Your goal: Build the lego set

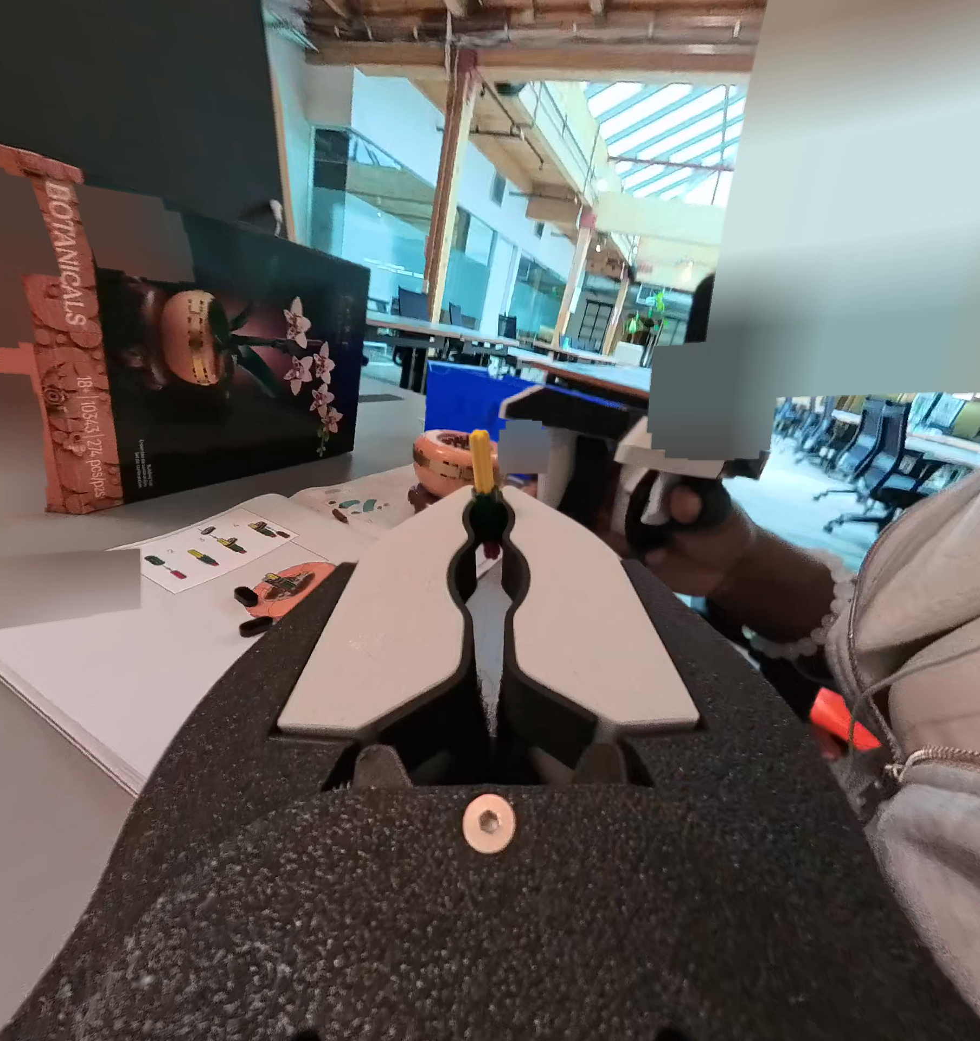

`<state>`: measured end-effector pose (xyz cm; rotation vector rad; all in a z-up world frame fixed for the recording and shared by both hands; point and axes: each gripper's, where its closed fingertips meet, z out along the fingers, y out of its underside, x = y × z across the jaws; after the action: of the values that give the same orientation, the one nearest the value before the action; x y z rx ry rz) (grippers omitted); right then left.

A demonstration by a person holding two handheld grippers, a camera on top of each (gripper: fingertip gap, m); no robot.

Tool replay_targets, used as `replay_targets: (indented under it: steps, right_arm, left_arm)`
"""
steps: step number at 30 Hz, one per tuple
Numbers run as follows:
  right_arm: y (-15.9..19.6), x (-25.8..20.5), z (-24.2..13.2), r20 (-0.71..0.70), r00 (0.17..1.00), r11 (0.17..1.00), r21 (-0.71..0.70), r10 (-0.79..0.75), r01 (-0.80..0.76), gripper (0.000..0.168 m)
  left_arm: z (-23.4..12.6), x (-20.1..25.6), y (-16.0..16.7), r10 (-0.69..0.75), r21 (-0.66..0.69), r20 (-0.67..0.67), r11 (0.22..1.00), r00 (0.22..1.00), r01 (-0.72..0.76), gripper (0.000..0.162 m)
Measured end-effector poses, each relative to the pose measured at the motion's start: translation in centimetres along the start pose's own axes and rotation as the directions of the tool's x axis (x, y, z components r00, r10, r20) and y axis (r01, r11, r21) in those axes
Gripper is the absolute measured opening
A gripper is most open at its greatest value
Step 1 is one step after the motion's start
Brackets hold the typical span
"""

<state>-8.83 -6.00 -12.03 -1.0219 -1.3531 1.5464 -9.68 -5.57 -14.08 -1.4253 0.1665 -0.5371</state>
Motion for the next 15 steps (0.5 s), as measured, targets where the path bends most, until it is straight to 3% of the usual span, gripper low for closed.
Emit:
replay_targets:
  steps: [2, 7, 8, 9, 15]
  right_arm:
    - [-0.1, -0.8, 1.2, 0.053, 0.999, 1.000, -0.016, 0.004, -0.003, 0.030]
    - [1.2, -1.5, 3.1, 0.100, 0.994, 0.988, -0.143, -0.041, 0.055, 0.028]
    - [1.4, -1.5, 3.3, 0.095, 0.994, 0.985, -0.158, -0.055, 0.070, 0.021]
    - [1.6, -1.6, 3.2, 0.107, 0.991, 0.982, -0.164, -0.075, 0.092, 0.004]
    - [1.2, -1.6, 2.2, 0.090, 0.995, 0.993, -0.106, -0.051, 0.060, 0.004]
  left_arm:
    - [0.3, 0.4, 0.5, 0.039, -0.036, -0.004, 0.999, 0.999, -0.039, 0.002]
    - [0.7, 0.9, 1.2, 0.100, -0.094, -0.004, 0.991, 0.995, -0.100, 0.002]
    - [0.8, 1.0, 1.4, 0.121, -0.110, 0.000, 0.987, 0.993, -0.121, 0.002]
    - [0.8, 1.1, 1.6, 0.144, -0.124, 0.000, 0.982, 0.990, -0.143, 0.002]
    - [0.8, 1.8, 1.3, 0.202, -0.092, -0.027, 0.975, 0.979, -0.203, 0.007]
